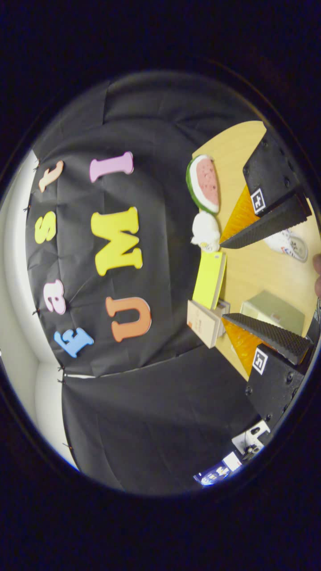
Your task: Open the storage box then place both shoes into the box .Put the left shoe in first, then the right shoe, with the right side of both shoes facing outward in a uniform manner.
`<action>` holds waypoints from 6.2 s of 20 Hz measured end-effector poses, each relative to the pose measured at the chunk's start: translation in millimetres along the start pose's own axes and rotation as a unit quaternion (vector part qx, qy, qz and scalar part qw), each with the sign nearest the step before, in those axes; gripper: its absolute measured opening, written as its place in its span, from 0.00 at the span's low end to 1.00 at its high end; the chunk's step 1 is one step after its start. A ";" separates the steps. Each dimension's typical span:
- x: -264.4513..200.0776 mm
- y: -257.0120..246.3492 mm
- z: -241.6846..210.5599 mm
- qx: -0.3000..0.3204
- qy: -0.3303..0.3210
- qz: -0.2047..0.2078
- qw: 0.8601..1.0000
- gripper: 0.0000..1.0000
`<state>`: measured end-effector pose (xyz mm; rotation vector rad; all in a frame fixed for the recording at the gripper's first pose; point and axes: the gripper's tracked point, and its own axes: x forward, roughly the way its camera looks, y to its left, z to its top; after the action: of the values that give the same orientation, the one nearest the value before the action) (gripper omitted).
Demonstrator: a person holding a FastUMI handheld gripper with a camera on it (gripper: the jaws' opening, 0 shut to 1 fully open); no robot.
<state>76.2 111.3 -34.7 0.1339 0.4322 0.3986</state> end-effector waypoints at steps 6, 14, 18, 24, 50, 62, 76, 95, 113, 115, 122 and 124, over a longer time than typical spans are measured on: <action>23.4 -87.8 -100.2 0.020 0.124 -0.068 0.990 0.94; 96.2 -99.8 -227.8 0.057 0.324 -0.034 0.944 0.95; 118.3 -106.2 -265.4 0.071 0.389 -0.033 0.918 0.95; 132.2 -105.3 -290.8 0.116 0.437 -0.026 0.892 0.90; 53.3 17.6 -158.0 0.178 0.393 0.071 0.900 0.06; 62.7 221.7 -135.0 0.175 0.410 0.120 0.887 0.05; 152.0 259.9 -239.8 0.137 0.488 0.033 0.861 0.06; 73.4 173.1 -137.3 0.094 0.323 0.036 0.941 0.92; 13.8 -223.3 -193.5 0.142 0.355 -0.127 0.915 0.92; 21.8 -232.4 -220.1 0.138 0.388 -0.123 0.903 0.92; 62.1 -261.4 -265.0 0.134 0.454 -0.105 0.875 0.92; 66.7 -263.6 -273.1 0.137 0.473 -0.097 0.865 0.92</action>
<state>105.1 -91.2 -361.3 0.1628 1.4697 0.1746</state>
